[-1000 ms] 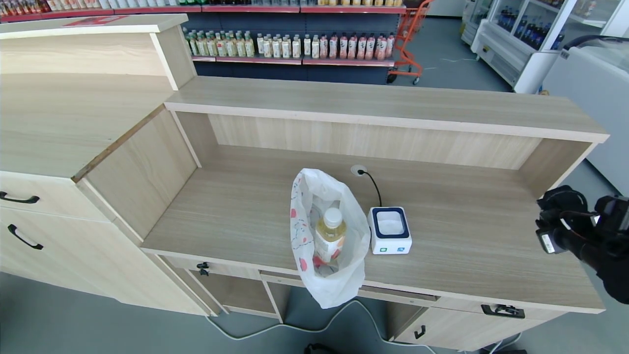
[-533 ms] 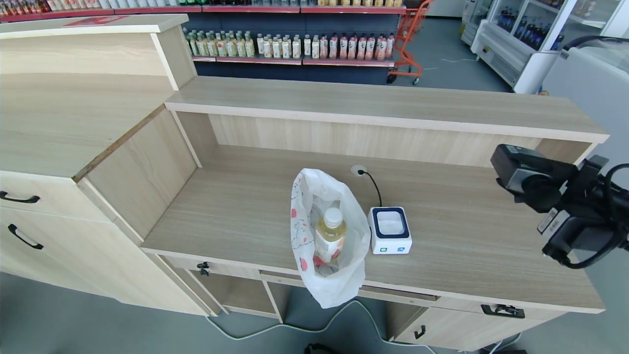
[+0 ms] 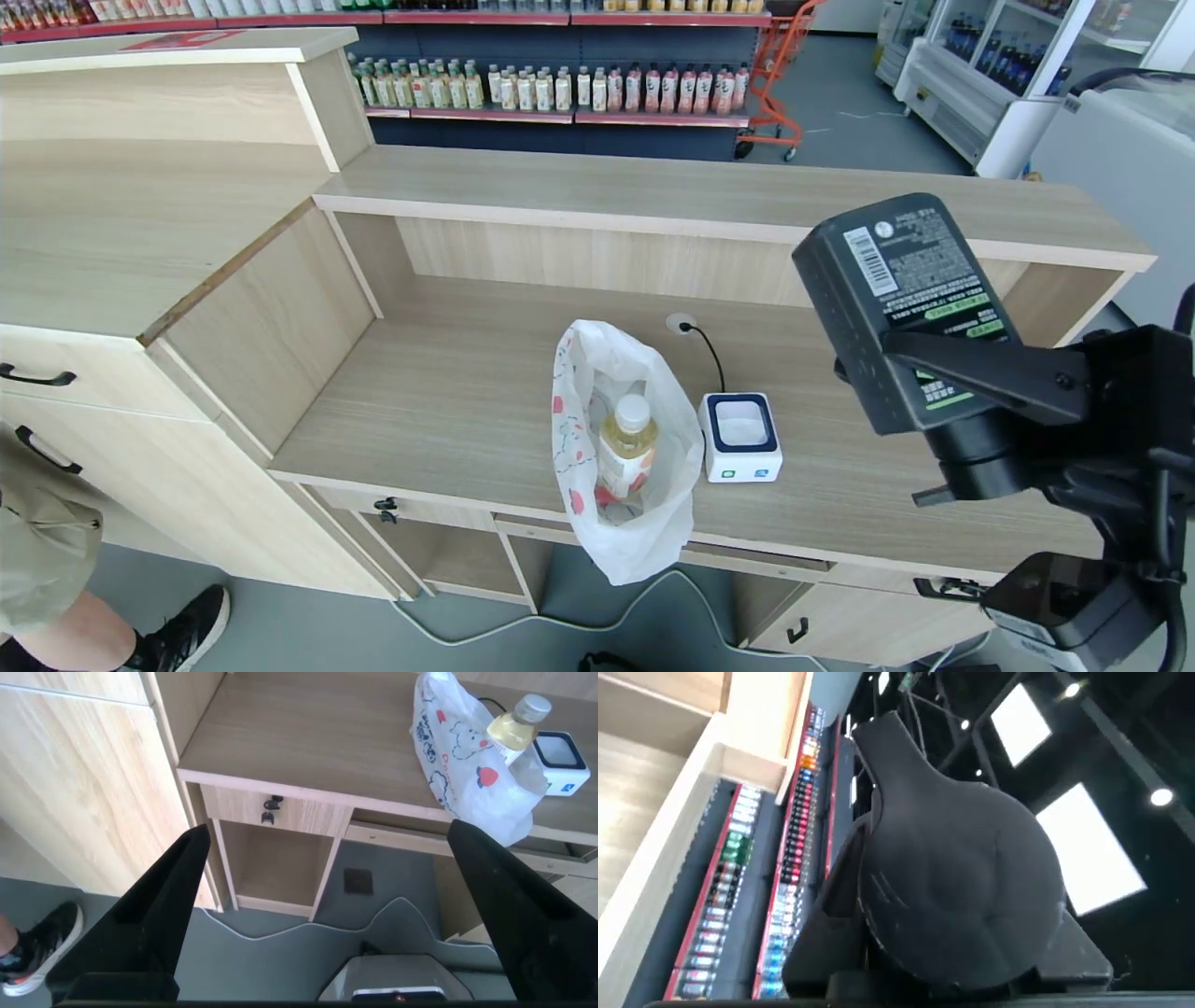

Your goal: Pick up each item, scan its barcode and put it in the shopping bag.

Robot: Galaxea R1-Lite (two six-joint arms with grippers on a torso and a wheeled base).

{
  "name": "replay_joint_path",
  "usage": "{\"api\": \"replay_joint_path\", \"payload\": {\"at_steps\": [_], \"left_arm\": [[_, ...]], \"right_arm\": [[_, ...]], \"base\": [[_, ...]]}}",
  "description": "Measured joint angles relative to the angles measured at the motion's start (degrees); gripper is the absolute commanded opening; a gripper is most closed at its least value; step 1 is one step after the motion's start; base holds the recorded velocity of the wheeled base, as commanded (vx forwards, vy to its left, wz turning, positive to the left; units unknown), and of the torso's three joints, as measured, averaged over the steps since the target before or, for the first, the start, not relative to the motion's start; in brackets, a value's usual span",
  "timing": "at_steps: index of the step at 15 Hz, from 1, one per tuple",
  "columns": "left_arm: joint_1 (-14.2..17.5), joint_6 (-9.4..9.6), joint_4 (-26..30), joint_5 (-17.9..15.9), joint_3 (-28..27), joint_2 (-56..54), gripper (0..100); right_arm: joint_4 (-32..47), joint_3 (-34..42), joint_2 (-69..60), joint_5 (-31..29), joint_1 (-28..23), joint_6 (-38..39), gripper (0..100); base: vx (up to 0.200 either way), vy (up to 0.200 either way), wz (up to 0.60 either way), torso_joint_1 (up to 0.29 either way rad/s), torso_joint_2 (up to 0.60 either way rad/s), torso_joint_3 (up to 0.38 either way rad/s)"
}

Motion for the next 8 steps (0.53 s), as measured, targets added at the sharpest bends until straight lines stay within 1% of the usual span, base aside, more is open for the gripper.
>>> {"api": "replay_joint_path", "payload": {"at_steps": [3, 5, 8], "left_arm": [[0.0, -0.02, 0.0, 0.0, 0.0, 0.0, 100], [0.0, -0.02, 0.0, 0.0, 0.0, 0.0, 100], [0.0, -0.02, 0.0, 0.0, 0.0, 0.0, 100]], "right_arm": [[-2.0, 0.2, 0.7, 1.0, 8.8, -0.9, 0], [-4.5, 0.2, 0.9, 1.8, 13.1, -2.2, 0], [-5.2, 0.2, 0.8, 3.1, 15.8, -2.6, 0]], "base": [[0.000, 0.000, 0.00, 0.000, 0.00, 0.000], [0.000, 0.000, 0.00, 0.000, 0.00, 0.000], [0.000, 0.000, 0.00, 0.000, 0.00, 0.000]]}}
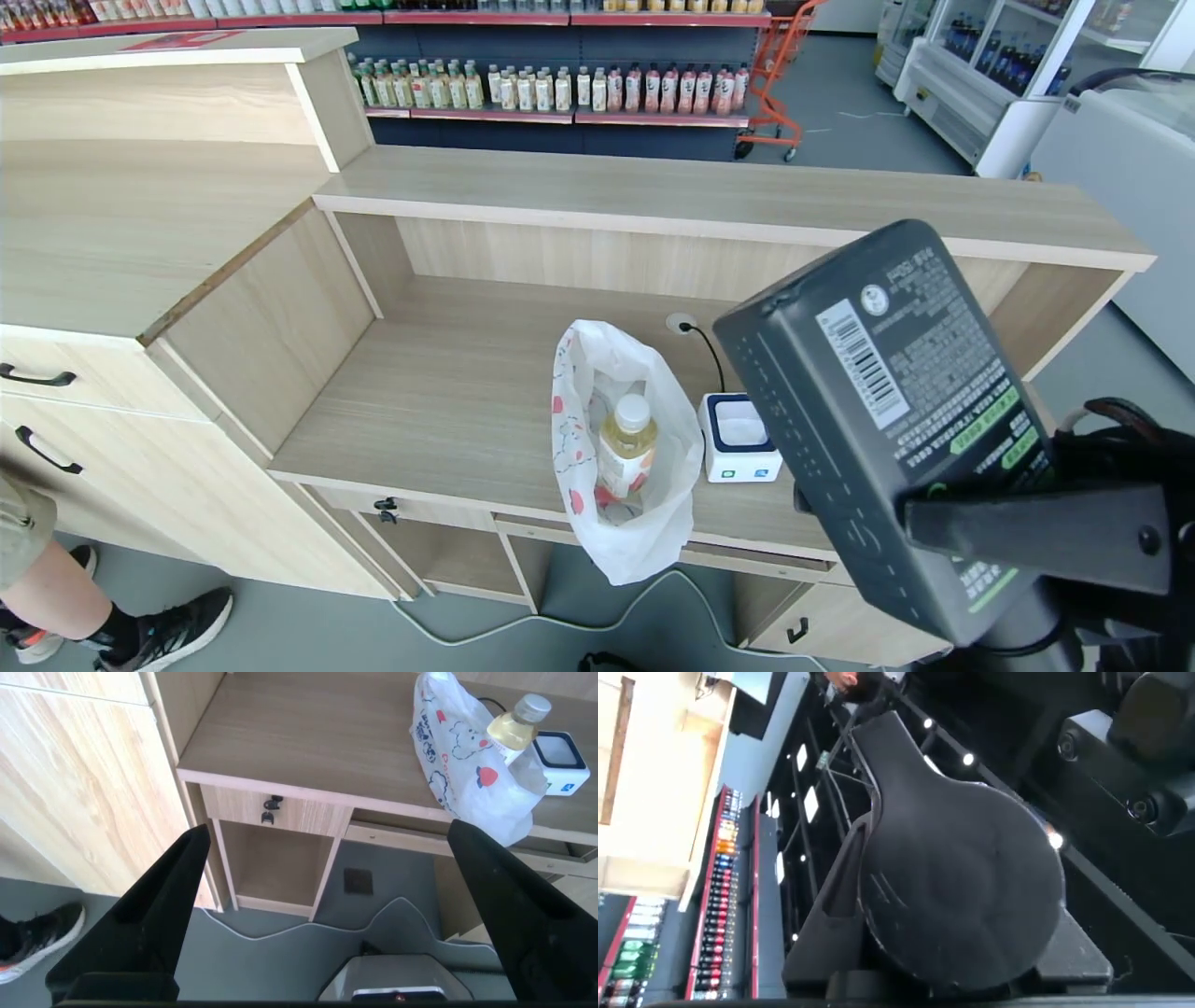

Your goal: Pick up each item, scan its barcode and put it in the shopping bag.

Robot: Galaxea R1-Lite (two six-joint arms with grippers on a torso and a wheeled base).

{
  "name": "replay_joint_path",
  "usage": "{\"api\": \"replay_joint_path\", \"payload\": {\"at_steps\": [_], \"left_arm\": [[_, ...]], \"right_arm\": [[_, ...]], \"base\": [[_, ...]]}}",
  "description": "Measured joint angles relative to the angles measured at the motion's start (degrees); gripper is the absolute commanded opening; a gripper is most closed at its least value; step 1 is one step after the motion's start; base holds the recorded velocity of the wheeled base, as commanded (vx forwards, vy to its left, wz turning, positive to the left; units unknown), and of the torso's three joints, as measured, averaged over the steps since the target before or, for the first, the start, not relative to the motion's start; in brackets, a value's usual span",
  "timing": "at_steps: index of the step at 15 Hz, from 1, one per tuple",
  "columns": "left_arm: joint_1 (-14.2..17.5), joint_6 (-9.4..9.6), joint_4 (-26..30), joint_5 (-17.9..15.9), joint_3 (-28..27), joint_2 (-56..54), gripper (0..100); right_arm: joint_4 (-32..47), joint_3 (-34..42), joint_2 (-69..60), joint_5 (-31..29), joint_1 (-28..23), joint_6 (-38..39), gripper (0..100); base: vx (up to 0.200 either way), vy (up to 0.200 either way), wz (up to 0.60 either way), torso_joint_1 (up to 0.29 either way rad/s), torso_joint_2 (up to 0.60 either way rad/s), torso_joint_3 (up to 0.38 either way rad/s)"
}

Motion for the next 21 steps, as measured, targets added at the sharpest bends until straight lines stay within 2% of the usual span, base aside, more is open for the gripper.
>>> {"api": "replay_joint_path", "payload": {"at_steps": [7, 10, 21], "left_arm": [[0.0, 0.00, 0.0, 0.0, 0.0, 0.0, 100], [0.0, 0.00, 0.0, 0.0, 0.0, 0.0, 100], [0.0, 0.00, 0.0, 0.0, 0.0, 0.0, 100]], "right_arm": [[3.1, 0.4, -2.0, 3.7, 0.7, -1.8, 0], [6.4, 0.4, -3.0, 4.0, 2.0, -2.8, 0], [8.9, 0.5, -5.8, 5.3, 2.3, -2.9, 0]], "base": [[0.000, 0.000, 0.00, 0.000, 0.00, 0.000], [0.000, 0.000, 0.00, 0.000, 0.00, 0.000], [0.000, 0.000, 0.00, 0.000, 0.00, 0.000]]}}
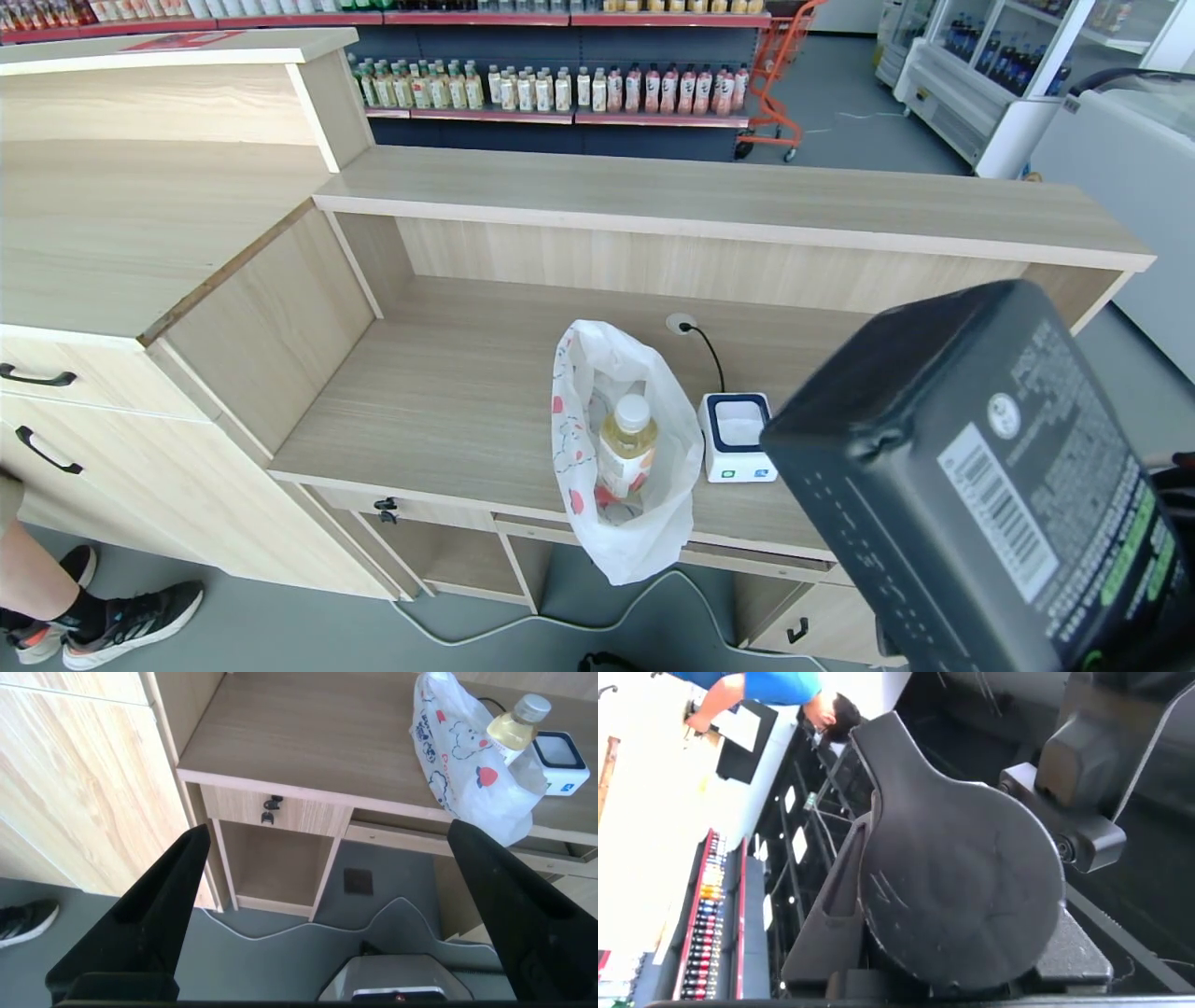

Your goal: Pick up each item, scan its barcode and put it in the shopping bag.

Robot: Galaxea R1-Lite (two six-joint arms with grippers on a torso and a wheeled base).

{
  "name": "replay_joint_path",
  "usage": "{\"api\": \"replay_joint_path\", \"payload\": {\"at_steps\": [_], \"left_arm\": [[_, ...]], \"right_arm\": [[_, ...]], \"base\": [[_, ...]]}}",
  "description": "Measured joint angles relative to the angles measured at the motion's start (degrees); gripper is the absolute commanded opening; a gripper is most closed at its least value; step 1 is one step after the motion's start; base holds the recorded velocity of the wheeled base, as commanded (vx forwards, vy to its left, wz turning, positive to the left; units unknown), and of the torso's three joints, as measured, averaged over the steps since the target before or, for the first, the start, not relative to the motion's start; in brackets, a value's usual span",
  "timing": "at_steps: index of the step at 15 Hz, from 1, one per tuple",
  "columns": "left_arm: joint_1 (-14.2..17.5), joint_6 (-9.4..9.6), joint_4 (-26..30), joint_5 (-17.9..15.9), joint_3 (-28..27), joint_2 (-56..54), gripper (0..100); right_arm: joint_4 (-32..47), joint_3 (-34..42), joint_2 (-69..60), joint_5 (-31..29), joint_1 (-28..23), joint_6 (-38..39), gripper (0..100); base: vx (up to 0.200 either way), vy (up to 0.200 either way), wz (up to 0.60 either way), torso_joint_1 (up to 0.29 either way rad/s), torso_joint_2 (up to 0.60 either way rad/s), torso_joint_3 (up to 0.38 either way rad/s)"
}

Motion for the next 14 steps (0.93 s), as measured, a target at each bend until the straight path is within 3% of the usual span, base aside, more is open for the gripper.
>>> {"api": "replay_joint_path", "payload": {"at_steps": [4, 5, 6, 8, 10, 12, 14], "left_arm": [[0.0, 0.00, 0.0, 0.0, 0.0, 0.0, 100], [0.0, 0.00, 0.0, 0.0, 0.0, 0.0, 100], [0.0, 0.00, 0.0, 0.0, 0.0, 0.0, 100], [0.0, 0.00, 0.0, 0.0, 0.0, 0.0, 100], [0.0, 0.00, 0.0, 0.0, 0.0, 0.0, 100], [0.0, 0.00, 0.0, 0.0, 0.0, 0.0, 100], [0.0, 0.00, 0.0, 0.0, 0.0, 0.0, 100]], "right_arm": [[8.0, -0.6, -0.1, -1.0, -0.4, 3.2, 0], [11.3, -2.4, 0.0, -4.5, -1.2, 7.4, 0], [13.6, -4.5, -0.1, -12.3, -3.2, 13.0, 0], [15.6, -6.6, -1.2, -31.7, -10.6, 29.6, 0], [16.3, -6.1, -2.5, -44.7, -17.4, 50.0, 0], [16.5, -4.7, -3.3, -49.9, -26.1, 59.8, 0], [16.3, -3.2, -3.9, -48.7, -36.7, 62.0, 0]], "base": [[0.000, 0.000, 0.00, 0.000, 0.00, 0.000], [0.000, 0.000, 0.00, 0.000, 0.00, 0.000], [0.000, 0.000, 0.00, 0.000, 0.00, 0.000], [0.000, 0.000, 0.00, 0.000, 0.00, 0.000], [0.000, 0.000, 0.00, 0.000, 0.00, 0.000], [0.000, 0.000, 0.00, 0.000, 0.00, 0.000], [0.000, 0.000, 0.00, 0.000, 0.00, 0.000]]}}
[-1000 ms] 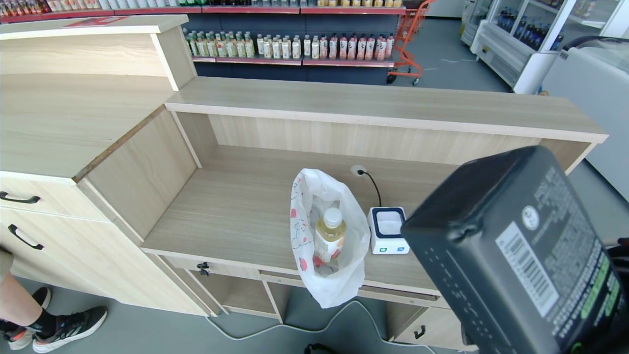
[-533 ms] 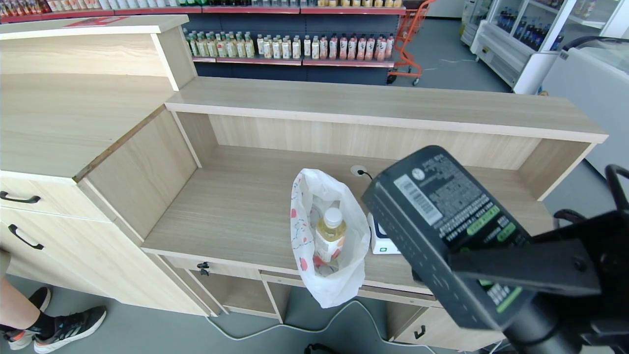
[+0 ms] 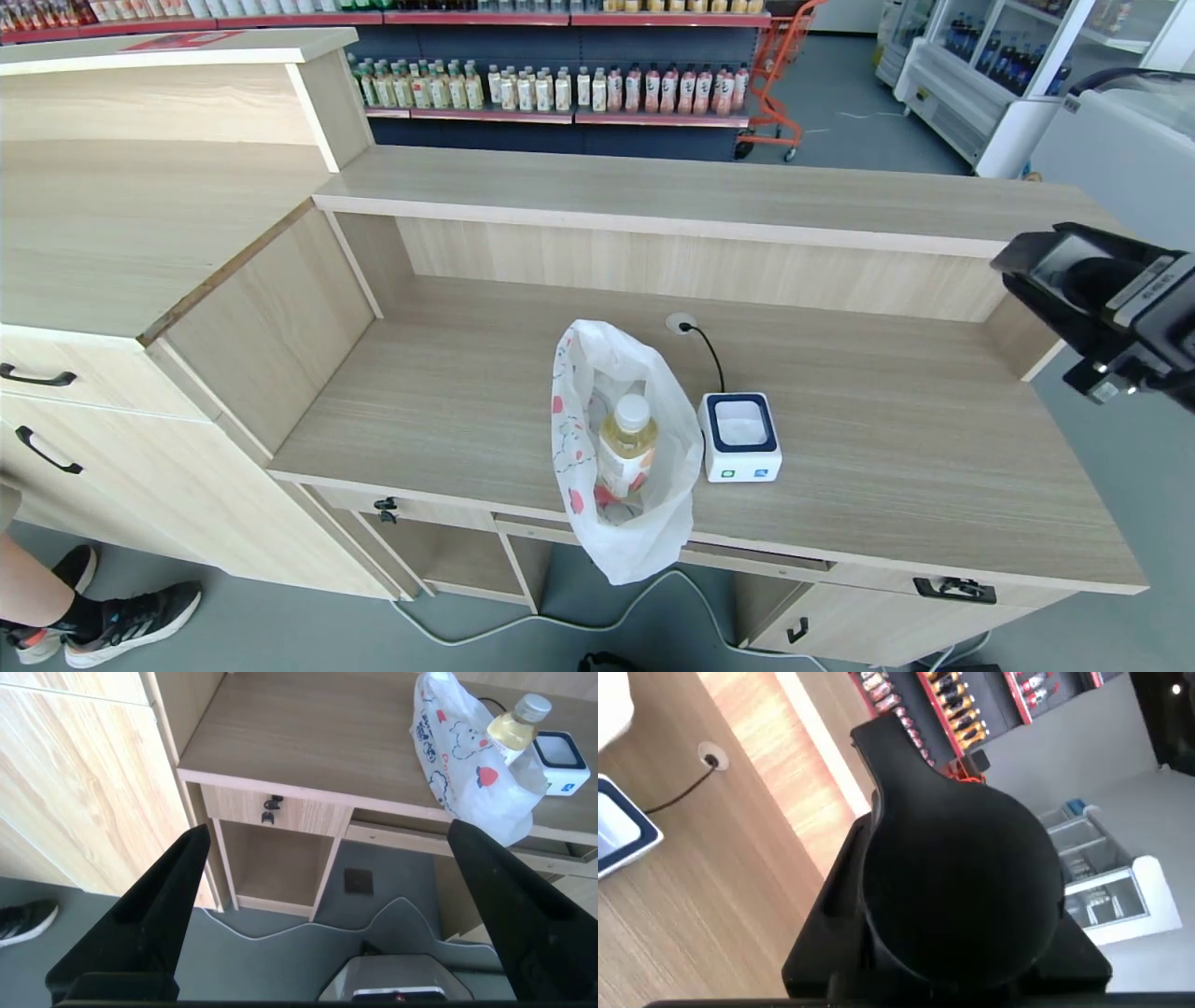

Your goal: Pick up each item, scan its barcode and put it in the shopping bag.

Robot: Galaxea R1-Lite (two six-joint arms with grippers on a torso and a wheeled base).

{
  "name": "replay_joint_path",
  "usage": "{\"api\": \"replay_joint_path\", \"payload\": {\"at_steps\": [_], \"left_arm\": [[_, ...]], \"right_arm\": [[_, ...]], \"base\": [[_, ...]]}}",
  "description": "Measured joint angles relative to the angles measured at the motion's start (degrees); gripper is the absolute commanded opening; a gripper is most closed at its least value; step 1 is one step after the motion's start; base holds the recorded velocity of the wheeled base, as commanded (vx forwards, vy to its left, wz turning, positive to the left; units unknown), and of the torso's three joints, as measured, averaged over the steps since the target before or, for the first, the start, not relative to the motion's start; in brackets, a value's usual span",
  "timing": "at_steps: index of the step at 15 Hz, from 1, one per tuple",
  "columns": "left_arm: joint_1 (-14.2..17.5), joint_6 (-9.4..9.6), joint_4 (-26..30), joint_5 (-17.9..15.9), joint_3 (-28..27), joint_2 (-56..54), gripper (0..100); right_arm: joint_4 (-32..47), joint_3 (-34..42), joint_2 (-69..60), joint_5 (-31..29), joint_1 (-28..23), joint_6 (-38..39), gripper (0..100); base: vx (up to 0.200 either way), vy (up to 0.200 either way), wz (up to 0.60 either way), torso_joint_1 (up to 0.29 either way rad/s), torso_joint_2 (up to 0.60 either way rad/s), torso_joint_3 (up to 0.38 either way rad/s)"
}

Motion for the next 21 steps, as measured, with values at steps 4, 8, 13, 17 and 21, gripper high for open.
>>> {"api": "replay_joint_path", "payload": {"at_steps": [4, 8, 13, 17, 21], "left_arm": [[0.0, 0.00, 0.0, 0.0, 0.0, 0.0, 100], [0.0, 0.00, 0.0, 0.0, 0.0, 0.0, 100], [0.0, 0.00, 0.0, 0.0, 0.0, 0.0, 100], [0.0, 0.00, 0.0, 0.0, 0.0, 0.0, 100], [0.0, 0.00, 0.0, 0.0, 0.0, 0.0, 100]], "right_arm": [[8.2, 1.9, 0.3, 18.4, -16.0, 17.3, 0], [21.9, -3.6, 2.0, 16.8, -18.1, 48.1, 0], [19.6, -13.5, 12.4, 6.4, -8.4, 80.2, 0], [15.9, -17.0, 25.9, 1.7, -1.9, 87.0, 0], [14.1, -19.9, 34.7, 1.1, 2.2, 88.8, 0]], "base": [[0.000, 0.000, 0.00, 0.000, 0.00, 0.000], [0.000, 0.000, 0.00, 0.000, 0.00, 0.000], [0.000, 0.000, 0.00, 0.000, 0.00, 0.000], [0.000, 0.000, 0.00, 0.000, 0.00, 0.000], [0.000, 0.000, 0.00, 0.000, 0.00, 0.000]]}}
